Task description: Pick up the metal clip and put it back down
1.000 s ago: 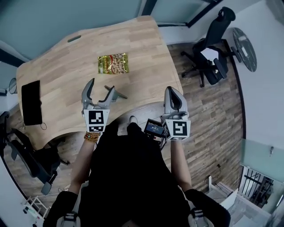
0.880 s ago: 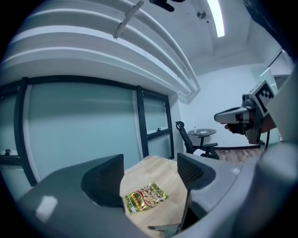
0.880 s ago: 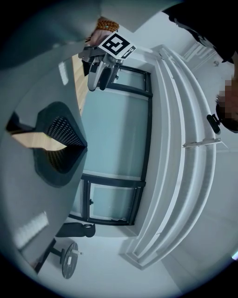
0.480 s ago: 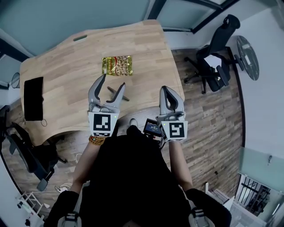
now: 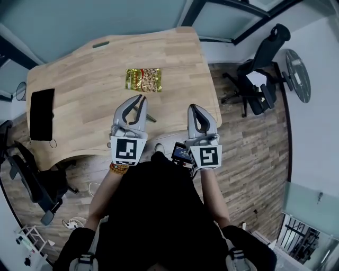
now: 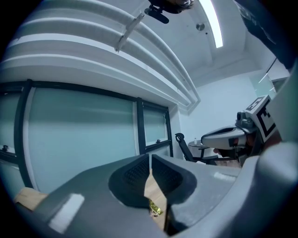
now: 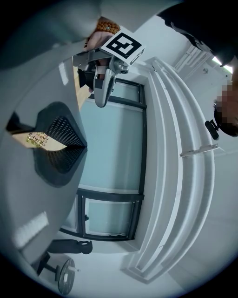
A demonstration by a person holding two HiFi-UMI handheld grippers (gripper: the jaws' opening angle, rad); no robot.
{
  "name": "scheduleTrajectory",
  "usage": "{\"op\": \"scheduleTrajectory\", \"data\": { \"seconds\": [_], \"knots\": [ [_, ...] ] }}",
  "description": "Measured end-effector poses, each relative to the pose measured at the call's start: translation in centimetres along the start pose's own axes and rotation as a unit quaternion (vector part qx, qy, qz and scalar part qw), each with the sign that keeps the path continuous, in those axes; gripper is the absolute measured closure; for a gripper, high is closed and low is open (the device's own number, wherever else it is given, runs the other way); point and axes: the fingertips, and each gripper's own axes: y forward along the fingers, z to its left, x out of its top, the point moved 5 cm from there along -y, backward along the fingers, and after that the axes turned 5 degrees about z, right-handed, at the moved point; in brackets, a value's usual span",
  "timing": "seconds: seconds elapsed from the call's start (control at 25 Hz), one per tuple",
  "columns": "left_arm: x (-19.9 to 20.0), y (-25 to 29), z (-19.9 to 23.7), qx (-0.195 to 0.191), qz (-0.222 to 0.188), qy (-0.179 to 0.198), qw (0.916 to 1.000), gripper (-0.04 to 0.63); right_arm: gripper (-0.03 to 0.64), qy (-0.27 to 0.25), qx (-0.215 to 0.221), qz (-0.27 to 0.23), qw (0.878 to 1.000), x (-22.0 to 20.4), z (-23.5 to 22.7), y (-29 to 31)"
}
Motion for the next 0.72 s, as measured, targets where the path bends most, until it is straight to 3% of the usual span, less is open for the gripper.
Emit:
{"op": "scheduleTrajectory", "data": {
  "seconds": [0.04, 0.72],
  "knots": [
    [0.0, -0.1, 0.1, -0.001, -0.002, -0.001, 1.0000, 0.595, 0.595, -0.001, 0.002, 0.001, 1.000, 0.0, 0.1, 0.0],
    [-1.0, -0.8, 0.5, -0.024, -0.002, -0.009, 0.9997, 0.595, 0.598, 0.003, 0.016, 0.022, 1.000, -0.8, 1.1, 0.5]
  ]
}}
